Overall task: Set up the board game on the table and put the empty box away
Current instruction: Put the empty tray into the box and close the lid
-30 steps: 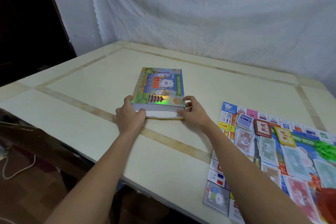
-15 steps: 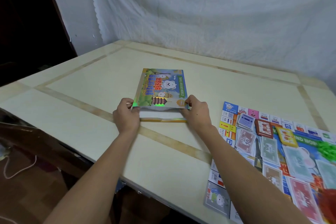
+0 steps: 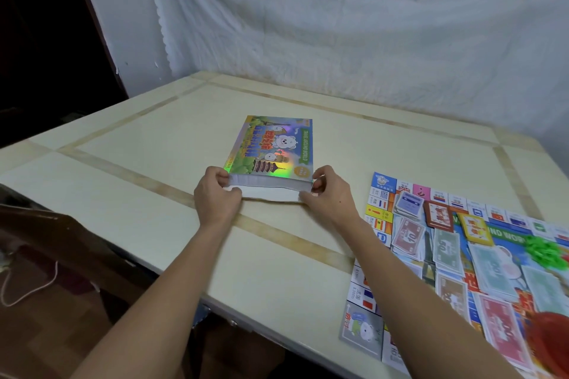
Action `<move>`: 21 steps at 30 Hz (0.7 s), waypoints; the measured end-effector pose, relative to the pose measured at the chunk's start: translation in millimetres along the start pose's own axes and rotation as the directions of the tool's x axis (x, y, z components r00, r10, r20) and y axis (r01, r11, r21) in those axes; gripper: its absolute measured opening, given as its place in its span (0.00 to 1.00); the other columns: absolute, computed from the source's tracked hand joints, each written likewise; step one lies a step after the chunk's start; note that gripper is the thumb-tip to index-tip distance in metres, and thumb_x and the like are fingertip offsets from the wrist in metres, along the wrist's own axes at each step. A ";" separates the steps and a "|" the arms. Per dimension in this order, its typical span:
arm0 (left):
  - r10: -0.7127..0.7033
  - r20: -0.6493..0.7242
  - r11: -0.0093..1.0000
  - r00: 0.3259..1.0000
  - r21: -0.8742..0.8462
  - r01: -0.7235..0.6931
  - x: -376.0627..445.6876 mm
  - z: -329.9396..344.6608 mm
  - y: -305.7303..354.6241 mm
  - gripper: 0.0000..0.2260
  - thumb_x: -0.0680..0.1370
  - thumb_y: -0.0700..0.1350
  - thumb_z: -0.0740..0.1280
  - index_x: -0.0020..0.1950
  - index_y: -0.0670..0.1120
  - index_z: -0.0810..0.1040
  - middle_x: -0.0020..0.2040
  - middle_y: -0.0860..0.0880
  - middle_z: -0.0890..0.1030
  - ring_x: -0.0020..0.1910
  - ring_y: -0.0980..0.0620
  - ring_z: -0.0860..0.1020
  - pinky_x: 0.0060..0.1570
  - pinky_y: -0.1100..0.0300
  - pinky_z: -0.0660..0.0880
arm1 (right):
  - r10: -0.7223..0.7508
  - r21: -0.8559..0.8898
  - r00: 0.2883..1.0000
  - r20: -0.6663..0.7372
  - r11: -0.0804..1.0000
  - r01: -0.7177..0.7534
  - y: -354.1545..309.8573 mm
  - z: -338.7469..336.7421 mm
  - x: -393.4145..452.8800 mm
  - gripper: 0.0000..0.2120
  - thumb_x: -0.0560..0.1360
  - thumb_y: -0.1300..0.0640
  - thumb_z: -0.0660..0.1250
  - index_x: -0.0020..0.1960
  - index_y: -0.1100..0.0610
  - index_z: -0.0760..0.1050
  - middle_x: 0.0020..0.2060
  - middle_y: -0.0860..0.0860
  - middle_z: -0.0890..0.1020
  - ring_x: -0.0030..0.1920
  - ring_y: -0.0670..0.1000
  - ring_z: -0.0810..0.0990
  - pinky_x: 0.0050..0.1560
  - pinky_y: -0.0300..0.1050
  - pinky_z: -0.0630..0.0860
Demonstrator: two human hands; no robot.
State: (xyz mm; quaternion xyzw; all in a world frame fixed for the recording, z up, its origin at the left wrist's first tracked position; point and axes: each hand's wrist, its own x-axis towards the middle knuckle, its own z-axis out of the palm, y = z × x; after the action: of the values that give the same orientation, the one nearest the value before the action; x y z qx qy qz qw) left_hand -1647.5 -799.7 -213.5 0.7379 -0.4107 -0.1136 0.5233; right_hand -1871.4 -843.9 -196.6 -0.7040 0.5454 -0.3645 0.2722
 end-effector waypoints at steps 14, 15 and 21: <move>0.046 0.003 0.998 0.999 0.030 -0.046 2.9 3.2 -1.3 0.08 0.72 0.44 0.71 0.49 0.43 0.82 0.53 0.47 0.80 0.54 0.48 0.77 0.55 0.59 0.70 | -0.054 -0.005 0.998 -0.033 0.999 0.054 0.8 8.3 4.6 0.10 0.76 0.52 0.69 0.41 0.58 0.79 0.43 0.53 0.84 0.44 0.55 0.79 0.44 0.46 0.74; 0.058 0.000 0.998 0.998 0.033 -0.058 3.3 3.6 -2.3 0.08 0.72 0.44 0.72 0.49 0.43 0.82 0.52 0.47 0.81 0.53 0.46 0.78 0.55 0.57 0.72 | -0.009 0.007 0.998 -0.062 1.000 0.010 0.6 11.3 4.3 0.09 0.75 0.52 0.69 0.42 0.57 0.79 0.40 0.52 0.83 0.42 0.54 0.78 0.42 0.45 0.73; 0.086 -0.007 0.996 0.996 -0.006 -0.086 5.0 4.8 -7.4 0.14 0.72 0.44 0.73 0.54 0.46 0.75 0.51 0.50 0.80 0.52 0.49 0.77 0.49 0.57 0.72 | 0.074 0.149 0.995 -0.071 0.987 -0.063 -1.3 13.2 4.2 0.18 0.74 0.53 0.72 0.59 0.54 0.70 0.48 0.48 0.79 0.47 0.50 0.81 0.46 0.39 0.73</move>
State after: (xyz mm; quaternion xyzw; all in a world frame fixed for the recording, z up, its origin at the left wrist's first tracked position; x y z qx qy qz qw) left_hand -1643.6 -805.7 -220.7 0.7183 -0.4399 -0.0896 0.5315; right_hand -1859.4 -847.8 -202.4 -0.6484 0.5512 -0.4205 0.3144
